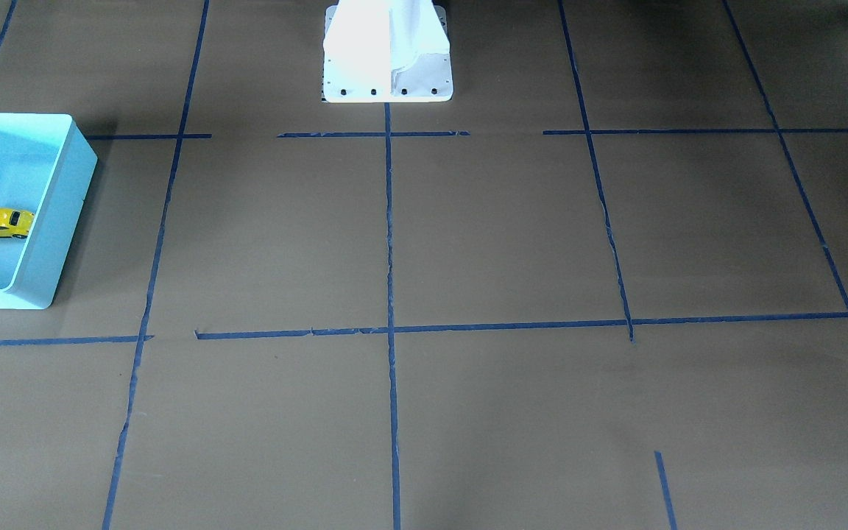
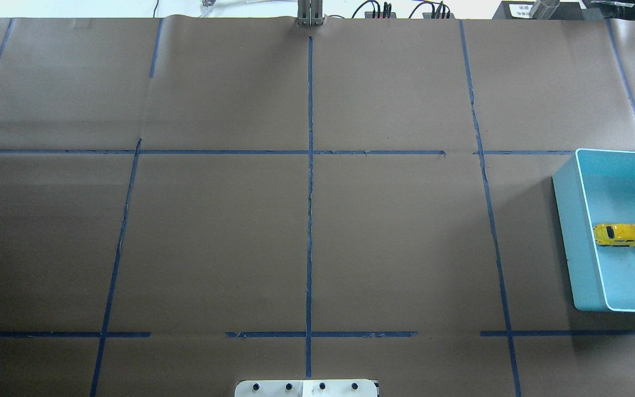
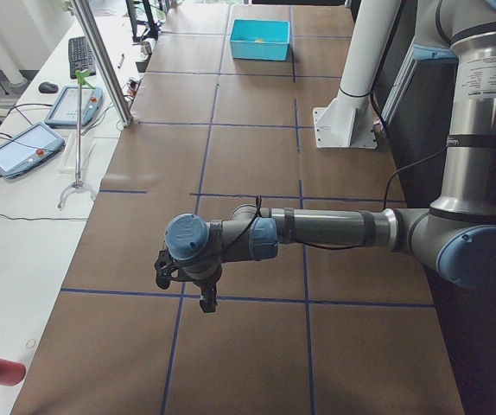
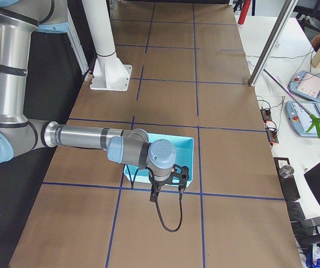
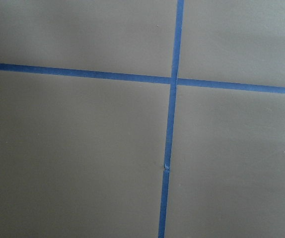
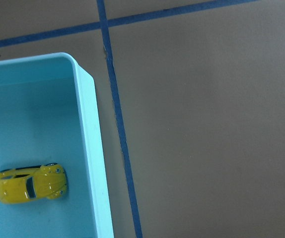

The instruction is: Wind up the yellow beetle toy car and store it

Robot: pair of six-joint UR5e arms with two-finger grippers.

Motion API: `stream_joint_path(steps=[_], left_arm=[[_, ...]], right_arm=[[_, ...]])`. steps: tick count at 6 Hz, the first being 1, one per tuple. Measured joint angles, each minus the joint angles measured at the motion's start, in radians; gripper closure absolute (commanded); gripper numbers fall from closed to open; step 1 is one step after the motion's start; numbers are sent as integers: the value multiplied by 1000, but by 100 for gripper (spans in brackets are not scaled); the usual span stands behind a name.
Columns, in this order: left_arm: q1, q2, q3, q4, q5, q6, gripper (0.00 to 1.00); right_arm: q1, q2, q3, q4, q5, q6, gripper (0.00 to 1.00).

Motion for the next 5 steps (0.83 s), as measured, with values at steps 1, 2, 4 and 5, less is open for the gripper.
stream_joint_path(steps=[1, 2, 4, 5], left_arm=[[0, 0, -1, 0, 0, 0, 0], [0, -1, -1, 0, -1, 0, 0], [0, -1, -2, 0, -1, -1, 0], [0, -2, -2, 0, -1, -1, 0]], right_arm=[[-2, 28, 5, -1, -17, 40, 0], [-7, 42, 9, -1, -41, 49, 0], [-19, 62, 6, -1, -67, 52, 0], [-20, 65, -1, -1, -70, 49, 0]])
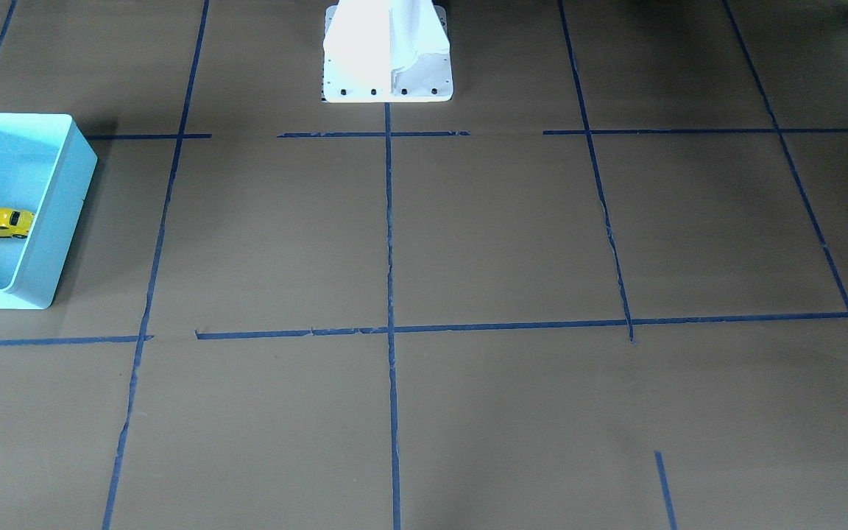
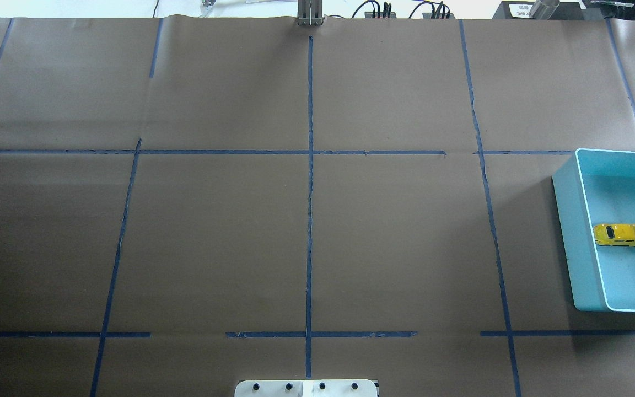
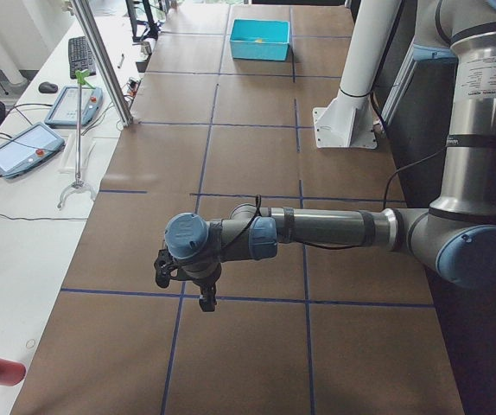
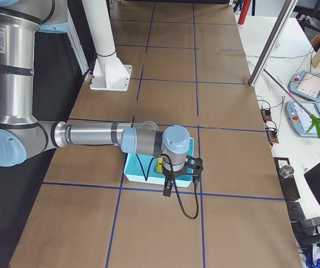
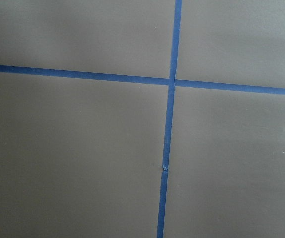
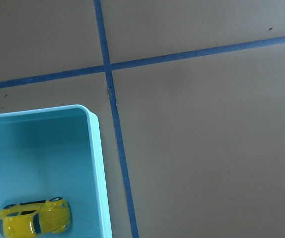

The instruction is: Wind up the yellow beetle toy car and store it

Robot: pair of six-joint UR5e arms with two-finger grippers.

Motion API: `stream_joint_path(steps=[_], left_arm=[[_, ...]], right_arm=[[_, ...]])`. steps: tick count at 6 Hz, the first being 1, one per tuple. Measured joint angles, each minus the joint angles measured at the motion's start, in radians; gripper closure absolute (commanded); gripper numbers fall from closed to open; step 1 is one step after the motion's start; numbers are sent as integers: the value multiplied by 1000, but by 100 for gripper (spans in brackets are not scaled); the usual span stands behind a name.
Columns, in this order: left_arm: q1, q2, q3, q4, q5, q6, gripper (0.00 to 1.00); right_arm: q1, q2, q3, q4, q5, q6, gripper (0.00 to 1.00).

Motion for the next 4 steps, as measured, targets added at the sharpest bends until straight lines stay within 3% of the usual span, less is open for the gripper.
stream_joint_path(steps=[4], left_arm=[[-1, 1, 0, 0, 0, 0, 0]], right_arm=[[-1, 17, 3, 1, 5, -1, 0]])
